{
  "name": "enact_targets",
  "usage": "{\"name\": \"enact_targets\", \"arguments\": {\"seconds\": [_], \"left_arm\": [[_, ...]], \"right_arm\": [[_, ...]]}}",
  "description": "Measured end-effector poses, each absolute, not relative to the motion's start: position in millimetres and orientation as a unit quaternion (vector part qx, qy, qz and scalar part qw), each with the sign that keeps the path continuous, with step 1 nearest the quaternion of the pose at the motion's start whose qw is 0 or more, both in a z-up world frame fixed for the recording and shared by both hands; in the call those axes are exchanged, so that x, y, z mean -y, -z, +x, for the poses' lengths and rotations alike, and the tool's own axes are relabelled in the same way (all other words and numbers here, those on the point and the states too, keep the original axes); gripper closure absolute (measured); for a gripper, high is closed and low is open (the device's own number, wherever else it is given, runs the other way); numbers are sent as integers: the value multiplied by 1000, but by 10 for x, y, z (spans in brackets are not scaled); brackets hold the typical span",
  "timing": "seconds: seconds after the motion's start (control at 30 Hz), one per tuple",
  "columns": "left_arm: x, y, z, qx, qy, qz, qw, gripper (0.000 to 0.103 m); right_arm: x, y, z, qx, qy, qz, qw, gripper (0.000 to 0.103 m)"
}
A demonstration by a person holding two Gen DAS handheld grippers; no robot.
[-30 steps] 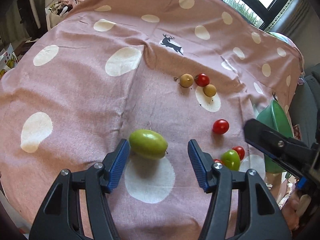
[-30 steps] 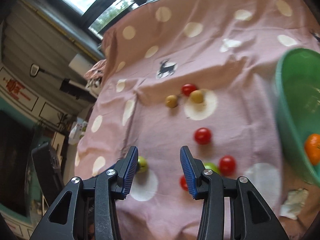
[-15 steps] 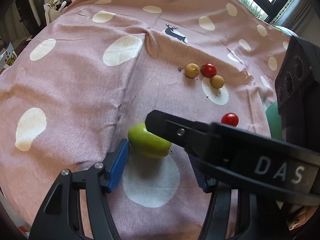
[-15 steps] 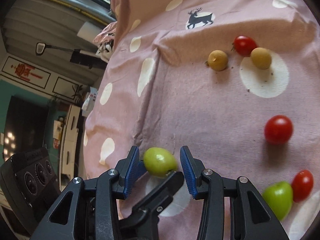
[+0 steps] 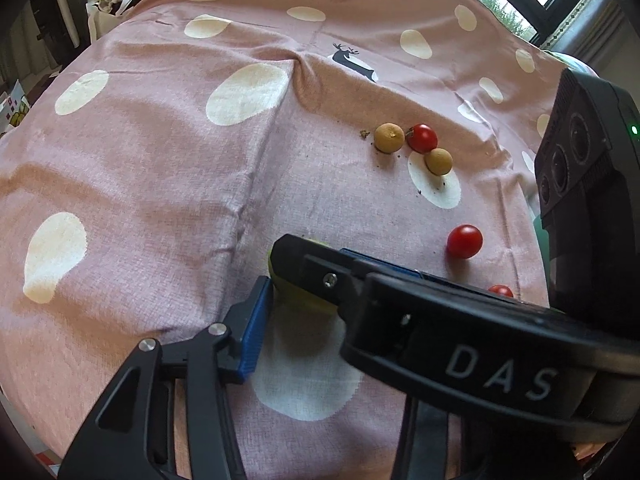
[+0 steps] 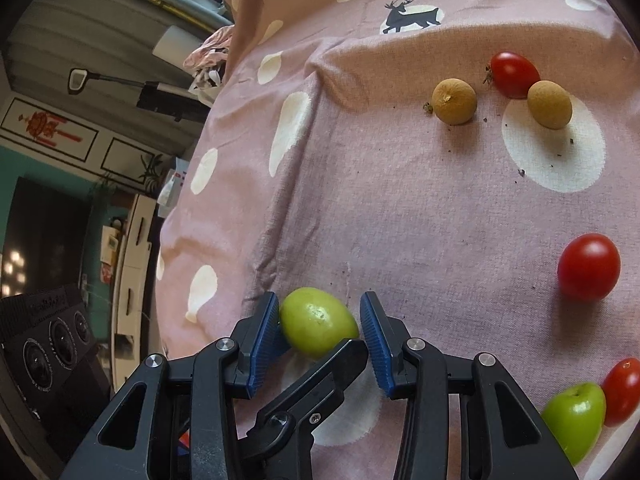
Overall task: Organize fruits
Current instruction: 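Lift the green oval fruit with the right tool and carry it over the bowl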
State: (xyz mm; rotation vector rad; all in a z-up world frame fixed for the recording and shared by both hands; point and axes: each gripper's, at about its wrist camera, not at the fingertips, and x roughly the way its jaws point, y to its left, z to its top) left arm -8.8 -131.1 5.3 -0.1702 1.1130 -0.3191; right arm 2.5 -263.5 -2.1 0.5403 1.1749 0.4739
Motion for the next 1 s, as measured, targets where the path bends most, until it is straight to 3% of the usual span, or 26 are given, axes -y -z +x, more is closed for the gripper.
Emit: {"name": "enact_targets", "arguments": {"seconds": [1.0], "left_arm": [[1570, -611, -500, -421, 213, -42, 881, 63]], "right_arm": [[2822, -570, -394, -463, -187, 212, 840, 58]]}}
